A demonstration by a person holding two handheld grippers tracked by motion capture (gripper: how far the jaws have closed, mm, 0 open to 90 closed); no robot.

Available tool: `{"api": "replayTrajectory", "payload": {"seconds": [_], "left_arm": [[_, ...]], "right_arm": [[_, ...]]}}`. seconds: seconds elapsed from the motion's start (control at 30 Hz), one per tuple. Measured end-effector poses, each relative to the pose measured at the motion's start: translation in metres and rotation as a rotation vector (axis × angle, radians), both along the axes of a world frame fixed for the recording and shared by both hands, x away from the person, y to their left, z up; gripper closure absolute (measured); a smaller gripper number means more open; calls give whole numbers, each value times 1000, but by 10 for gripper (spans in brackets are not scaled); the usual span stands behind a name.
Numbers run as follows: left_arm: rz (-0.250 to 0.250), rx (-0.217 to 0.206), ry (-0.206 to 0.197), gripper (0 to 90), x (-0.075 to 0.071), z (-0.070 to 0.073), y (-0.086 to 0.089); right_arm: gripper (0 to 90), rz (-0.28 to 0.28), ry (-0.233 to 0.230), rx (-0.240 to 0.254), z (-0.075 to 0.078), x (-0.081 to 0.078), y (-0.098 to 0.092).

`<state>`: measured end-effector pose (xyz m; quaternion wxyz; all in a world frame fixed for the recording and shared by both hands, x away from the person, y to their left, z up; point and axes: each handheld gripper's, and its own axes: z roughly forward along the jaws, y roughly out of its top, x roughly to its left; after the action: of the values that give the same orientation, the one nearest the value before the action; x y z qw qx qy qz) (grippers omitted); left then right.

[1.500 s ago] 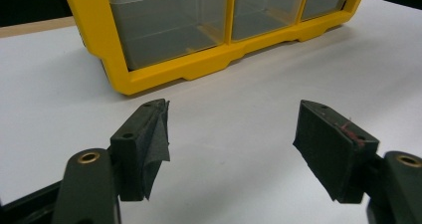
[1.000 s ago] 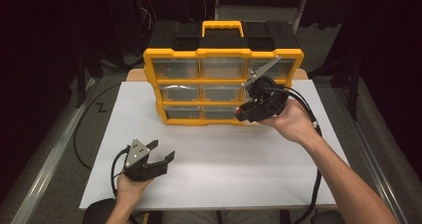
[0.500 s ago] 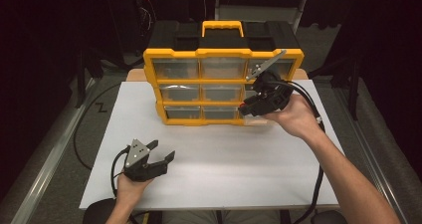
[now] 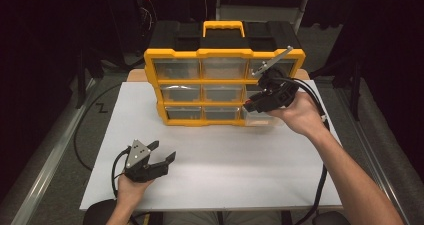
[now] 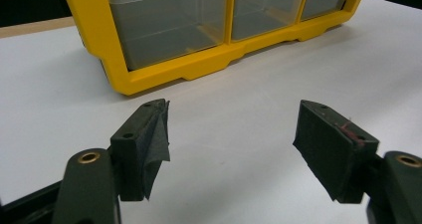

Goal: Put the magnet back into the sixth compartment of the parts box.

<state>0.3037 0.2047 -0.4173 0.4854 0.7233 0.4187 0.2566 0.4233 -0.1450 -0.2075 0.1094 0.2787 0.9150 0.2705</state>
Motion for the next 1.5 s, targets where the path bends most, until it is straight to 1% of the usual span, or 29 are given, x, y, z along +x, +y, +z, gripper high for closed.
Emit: {"api": "replayTrajectory", "payload": {"seconds": [0.1, 0.33, 0.63, 0.67, 0.83, 0.9, 0.93, 1.07, 1.5], "left_arm": [[-2, 2, 3, 295, 0, 0, 0], [-1, 5, -1, 296, 0, 0, 0], [-2, 4, 0, 296, 0, 0, 0], [-2, 4, 0, 296, 0, 0, 0], [-2, 5, 1, 296, 0, 0, 0], [-2, 6, 1, 296, 0, 0, 0], [-2, 6, 1, 296, 0, 0, -1], [-3, 6, 1, 296, 0, 0, -1], [-5, 7, 1, 296, 0, 0, -1]], "right_arm": [[650, -2, -2, 0, 0, 1, -2], [650, -32, -3, -2, 0, 5, -7], [650, -55, -1, -12, -1, 10, -11], [650, -64, 5, -13, -1, 11, -11], [649, -79, 7, -11, -2, 14, -15], [649, -83, 7, -16, -3, 15, -16], [648, -95, 12, -27, -4, 16, -17], [648, -111, 16, -30, -6, 19, -20], [644, -145, 39, -45, -14, 26, -26]]}}
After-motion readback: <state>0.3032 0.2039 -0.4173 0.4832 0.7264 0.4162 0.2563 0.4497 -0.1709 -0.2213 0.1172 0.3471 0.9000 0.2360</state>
